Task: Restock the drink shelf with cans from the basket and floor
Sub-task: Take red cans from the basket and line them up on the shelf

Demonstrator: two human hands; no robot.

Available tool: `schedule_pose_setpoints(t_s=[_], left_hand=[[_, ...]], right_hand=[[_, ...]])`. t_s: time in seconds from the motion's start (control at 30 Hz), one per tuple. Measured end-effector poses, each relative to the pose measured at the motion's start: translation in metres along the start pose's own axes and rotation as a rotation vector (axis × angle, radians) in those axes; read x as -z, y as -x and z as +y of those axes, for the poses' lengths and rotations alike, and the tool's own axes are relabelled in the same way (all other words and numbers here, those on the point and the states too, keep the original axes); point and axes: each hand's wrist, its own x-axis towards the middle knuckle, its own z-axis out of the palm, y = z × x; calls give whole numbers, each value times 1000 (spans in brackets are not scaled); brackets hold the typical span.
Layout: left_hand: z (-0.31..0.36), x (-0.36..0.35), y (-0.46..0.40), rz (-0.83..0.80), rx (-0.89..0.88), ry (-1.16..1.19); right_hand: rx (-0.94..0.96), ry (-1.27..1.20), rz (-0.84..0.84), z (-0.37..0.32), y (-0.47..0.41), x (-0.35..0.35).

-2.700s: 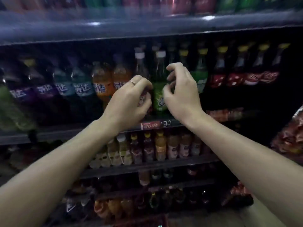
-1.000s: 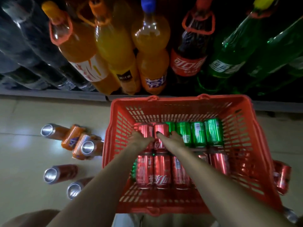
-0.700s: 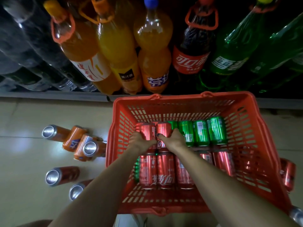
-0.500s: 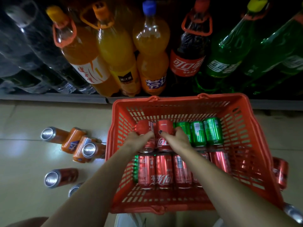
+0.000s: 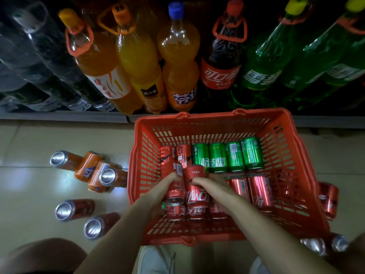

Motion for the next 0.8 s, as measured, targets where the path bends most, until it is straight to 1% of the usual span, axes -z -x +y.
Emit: schedule_pose_setpoints(t_s=[0.27,0.43,0.63,0.8], left_hand=[[-5,-3,18,5,15,51],[-6,-7,17,22,-11,6],[-7,-13,14,4,4,-71],[-9,-7,10,-2,-26,-58]], right_hand=[[-16,-87,-18,8,1,-10],[2,-138,31,12,0,-11],[11,-195,29,17,0,-3],[26,-243,31,21,0,-4]])
